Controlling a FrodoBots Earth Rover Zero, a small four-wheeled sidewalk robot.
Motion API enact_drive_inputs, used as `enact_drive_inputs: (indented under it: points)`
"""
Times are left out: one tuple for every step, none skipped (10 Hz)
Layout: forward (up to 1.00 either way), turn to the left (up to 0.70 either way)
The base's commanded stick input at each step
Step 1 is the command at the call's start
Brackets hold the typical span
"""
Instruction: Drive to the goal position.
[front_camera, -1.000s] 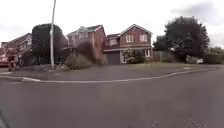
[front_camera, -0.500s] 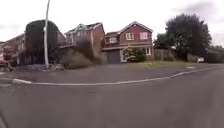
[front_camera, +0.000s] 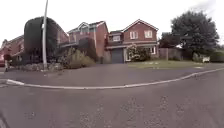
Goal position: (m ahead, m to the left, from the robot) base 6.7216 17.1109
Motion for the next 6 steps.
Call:
enact_drive_inputs:
  points:
    - [0.98,0.39]
    - [0.98,0.39]
    - [0.98,0.39]
    - [0.98,0.39]
    - [0.98,0.39]
    - [0.98,0.39]
